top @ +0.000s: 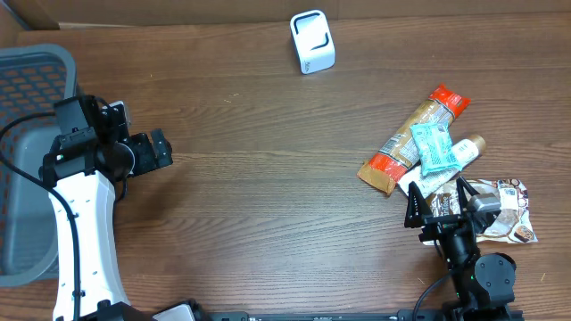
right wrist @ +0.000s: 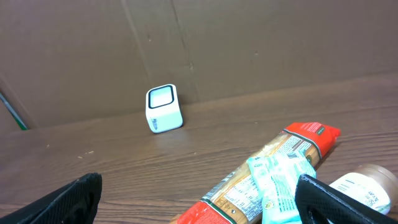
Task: Scan the item barcode
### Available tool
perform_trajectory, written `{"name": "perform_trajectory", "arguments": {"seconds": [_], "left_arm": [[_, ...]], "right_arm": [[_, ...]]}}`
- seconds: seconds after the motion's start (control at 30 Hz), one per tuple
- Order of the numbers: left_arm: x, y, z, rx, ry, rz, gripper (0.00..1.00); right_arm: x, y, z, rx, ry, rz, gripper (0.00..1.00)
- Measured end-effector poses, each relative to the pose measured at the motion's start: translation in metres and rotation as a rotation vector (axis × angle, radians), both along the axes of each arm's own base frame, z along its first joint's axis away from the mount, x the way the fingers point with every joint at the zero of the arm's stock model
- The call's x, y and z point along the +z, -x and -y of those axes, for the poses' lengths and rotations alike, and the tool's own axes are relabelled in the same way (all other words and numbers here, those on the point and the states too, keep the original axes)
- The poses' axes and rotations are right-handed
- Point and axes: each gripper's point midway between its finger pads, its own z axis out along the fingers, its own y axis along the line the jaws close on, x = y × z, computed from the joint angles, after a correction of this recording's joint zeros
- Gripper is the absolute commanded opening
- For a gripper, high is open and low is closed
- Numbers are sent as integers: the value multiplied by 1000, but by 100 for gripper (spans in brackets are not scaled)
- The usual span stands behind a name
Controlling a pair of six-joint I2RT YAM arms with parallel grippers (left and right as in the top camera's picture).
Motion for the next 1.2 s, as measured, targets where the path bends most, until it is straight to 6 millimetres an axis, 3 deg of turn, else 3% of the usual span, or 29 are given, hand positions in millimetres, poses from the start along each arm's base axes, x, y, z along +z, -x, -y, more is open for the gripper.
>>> {"name": "perform_trajectory", "arguments": {"seconds": [0.27, 0.37, 0.53, 0.73, 0.83, 1.0, 1.1, 1.2], "left_arm": [[1, 0, 1, -3, -1, 3, 100], [11, -1, 6, -17, -12, 34, 100], [61, -24, 21, -78, -87, 276, 100], [123, -41, 68, -210, -155, 651, 100], [143, -35, 88, -258, -170, 815, 99], [157, -5, 106, -292, -197, 1064, 100], [154, 16, 108, -288, -217, 1179, 99], [137, 36, 108, -282, -231, 1249, 100]], "right_arm": [[0, 0, 0, 0, 0, 0, 100], [0, 0, 0, 0, 0, 0, 100], [0, 0, 0, 0, 0, 0, 100], [0, 0, 0, 0, 0, 0, 100], [0, 0, 0, 0, 0, 0, 100], [0, 0, 0, 0, 1, 1, 100], [0, 0, 0, 0, 0, -1, 100], [0, 0, 0, 0, 0, -1, 100]]}}
